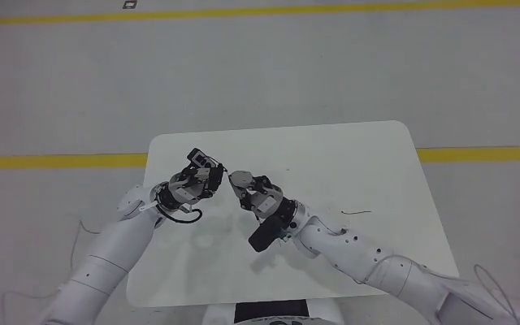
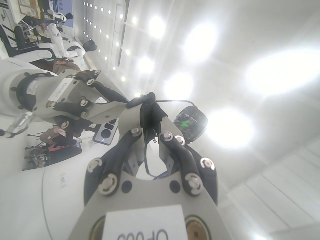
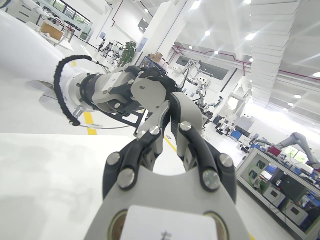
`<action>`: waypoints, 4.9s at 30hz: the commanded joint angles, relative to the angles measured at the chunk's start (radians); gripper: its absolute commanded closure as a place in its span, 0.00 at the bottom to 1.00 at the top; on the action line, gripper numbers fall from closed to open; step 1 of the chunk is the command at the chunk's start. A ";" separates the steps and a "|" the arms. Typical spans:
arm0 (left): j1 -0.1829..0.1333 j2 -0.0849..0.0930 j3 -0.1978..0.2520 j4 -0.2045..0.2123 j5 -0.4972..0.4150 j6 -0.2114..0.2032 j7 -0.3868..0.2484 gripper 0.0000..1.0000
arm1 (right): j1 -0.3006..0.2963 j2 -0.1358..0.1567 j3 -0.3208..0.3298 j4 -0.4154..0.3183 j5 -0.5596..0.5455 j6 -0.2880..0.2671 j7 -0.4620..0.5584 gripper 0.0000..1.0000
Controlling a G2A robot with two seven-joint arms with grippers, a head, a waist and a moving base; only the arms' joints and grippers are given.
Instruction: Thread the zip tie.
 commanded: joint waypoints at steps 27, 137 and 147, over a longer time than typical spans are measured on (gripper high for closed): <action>0.000 0.000 0.000 0.000 0.000 0.000 0.000 1.00 | -0.069 0.028 0.091 -0.015 0.000 0.000 -0.005 1.00; 0.000 0.000 0.000 0.000 0.000 0.000 0.000 1.00 | -0.211 0.075 0.249 -0.054 0.000 -0.004 0.017 0.00; 0.020 0.012 -0.039 -0.036 0.061 0.060 -0.024 1.00 | -0.285 0.084 0.373 -0.044 0.187 -0.096 -0.010 0.00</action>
